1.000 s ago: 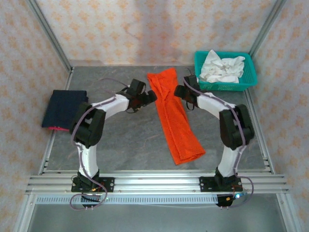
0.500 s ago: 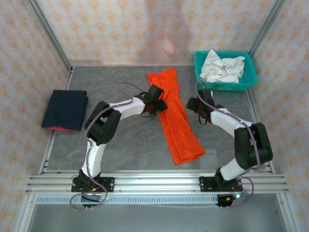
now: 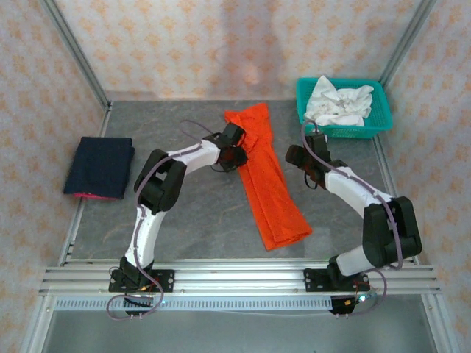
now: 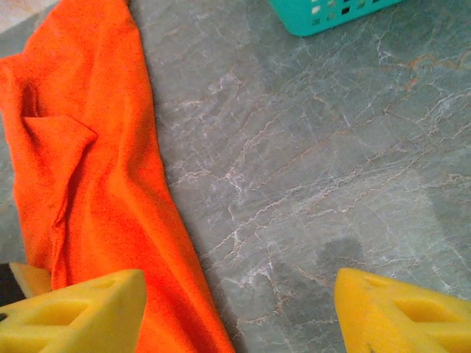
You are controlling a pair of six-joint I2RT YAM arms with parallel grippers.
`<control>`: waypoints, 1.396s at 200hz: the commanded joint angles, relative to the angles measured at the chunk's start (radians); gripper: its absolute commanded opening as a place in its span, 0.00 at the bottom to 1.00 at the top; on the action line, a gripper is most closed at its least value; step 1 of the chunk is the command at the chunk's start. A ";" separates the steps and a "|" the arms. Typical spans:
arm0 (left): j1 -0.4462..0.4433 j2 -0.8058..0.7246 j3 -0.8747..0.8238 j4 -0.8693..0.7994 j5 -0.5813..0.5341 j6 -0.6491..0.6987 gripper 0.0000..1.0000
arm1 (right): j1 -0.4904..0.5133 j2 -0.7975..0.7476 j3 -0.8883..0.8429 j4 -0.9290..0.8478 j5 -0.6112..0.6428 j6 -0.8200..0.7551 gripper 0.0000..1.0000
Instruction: Fold and stack the t-shirts
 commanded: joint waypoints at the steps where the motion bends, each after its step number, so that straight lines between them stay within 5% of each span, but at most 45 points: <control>1: 0.070 0.068 0.052 -0.165 -0.033 0.110 0.15 | 0.004 -0.054 -0.007 -0.033 -0.027 -0.065 0.68; 58: 0.163 0.146 0.158 -0.246 -0.041 0.195 0.18 | 0.025 -0.127 -0.044 -0.086 -0.194 -0.217 0.69; 111: 0.194 0.160 0.309 -0.325 -0.001 0.237 0.28 | 0.242 -0.097 -0.040 -0.091 -0.190 -0.498 0.79; 164: 0.214 -0.084 0.127 -0.229 -0.047 0.199 0.55 | 0.422 -0.055 -0.070 -0.051 -0.314 -0.931 0.74; 194: 0.275 -0.194 -0.012 -0.173 -0.050 0.173 0.72 | 0.557 0.035 -0.004 -0.176 -0.251 -1.045 0.74; 228: 0.342 -0.262 -0.130 -0.141 -0.048 0.173 0.74 | 0.684 0.090 0.007 -0.232 -0.172 -1.083 0.73; 279: 0.373 -0.292 -0.218 -0.107 -0.044 0.166 0.75 | 0.703 0.149 0.036 -0.320 -0.152 -1.117 0.71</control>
